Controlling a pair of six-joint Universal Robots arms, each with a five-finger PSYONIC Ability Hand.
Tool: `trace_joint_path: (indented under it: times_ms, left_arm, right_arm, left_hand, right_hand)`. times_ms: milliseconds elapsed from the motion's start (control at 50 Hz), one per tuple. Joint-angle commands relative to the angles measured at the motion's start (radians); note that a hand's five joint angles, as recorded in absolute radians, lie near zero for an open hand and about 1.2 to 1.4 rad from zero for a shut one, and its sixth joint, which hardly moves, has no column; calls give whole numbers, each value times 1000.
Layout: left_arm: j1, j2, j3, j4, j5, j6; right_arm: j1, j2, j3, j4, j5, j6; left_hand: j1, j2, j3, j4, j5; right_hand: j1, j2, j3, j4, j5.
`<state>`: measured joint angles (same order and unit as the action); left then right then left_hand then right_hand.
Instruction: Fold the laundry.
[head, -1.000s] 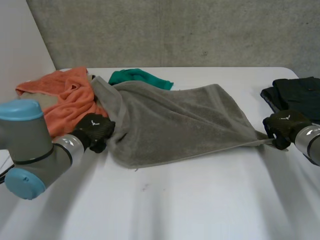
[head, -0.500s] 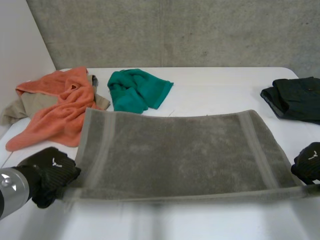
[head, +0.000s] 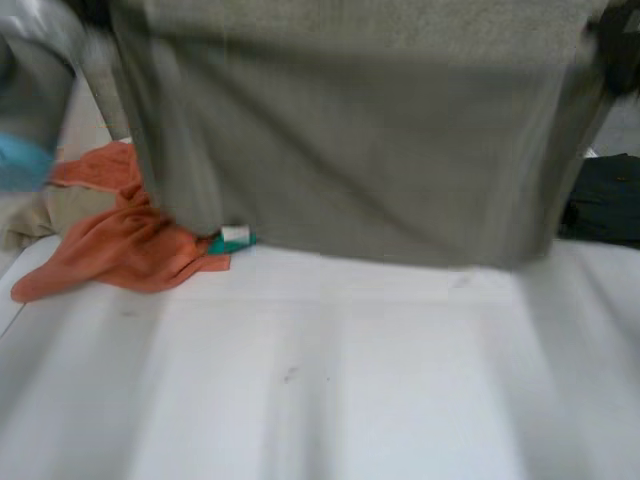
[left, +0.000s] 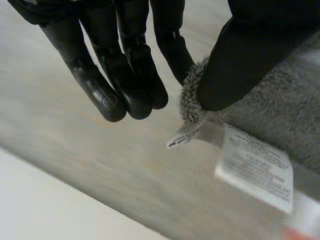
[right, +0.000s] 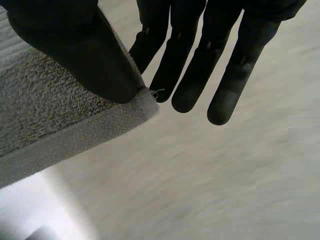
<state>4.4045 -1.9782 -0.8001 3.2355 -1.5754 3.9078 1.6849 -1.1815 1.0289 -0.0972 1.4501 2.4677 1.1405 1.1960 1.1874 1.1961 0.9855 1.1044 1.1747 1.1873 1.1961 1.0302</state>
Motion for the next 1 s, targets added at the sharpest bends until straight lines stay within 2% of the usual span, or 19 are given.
trace_joint_path:
  times_ms: [20,180,360,600,640,720,740,820,900,1000]
  left_arm:
    - [12,116,108,81,2,-229]
    - [15,111,-13,-40,2,-249]
    - [9,108,-304,-28,5,-249]
    - [-59,88,-784,-66,8,-186]
    - [-69,110,-855,-115,-3,-157]
    - [-88,173,-955,-296,-49,-91]
    - [-92,195,-981,-388,-73,-70]
    - [-97,243,-998,-566,-89,-51]
    - [-99,265,-926,-559,-46,-50]
    - [-96,202,-794,-494,-46,-56]
  right_arm:
    - [-7,-86,-96,-133,49,208]
    - [-4,-87,-55,17,-10,203]
    - [-22,-69,111,154,-115,140]
    - [-174,-49,493,342,-155,-206]
    - [-226,-67,540,414,-159,-314]
    - [-326,-131,589,592,-160,-519]
    - [-362,-153,597,670,-163,-603]
    - [-404,-176,596,818,-189,-756]
    - [-358,-136,563,750,-217,-686]
    - [-289,-55,501,614,-212,-560]
  left_hand:
    - [256,200,209,200,236]
    - [256,200,209,200,236]
    - [256,200,209,200,236]
    - [256,200,209,200,236]
    - [256,200,209,200,236]
    - [256,200,209,200,236]
    - [256,200,209,200,236]
    - [256,200,209,200,236]
    - [256,200,209,200,236]
    - [256,200,209,200,236]
  right_hand:
    - [292,222,209,200,192]
    - [292,222,209,200,192]
    - [292,222,209,200,192]
    - [292,222,209,200,192]
    - [292,222,209,200,192]
    - [292,222,209,200,192]
    - [292,222,209,200,192]
    - [292,222,209,200,192]
    - [292,222,209,200,192]
    - [292,222,209,200,192]
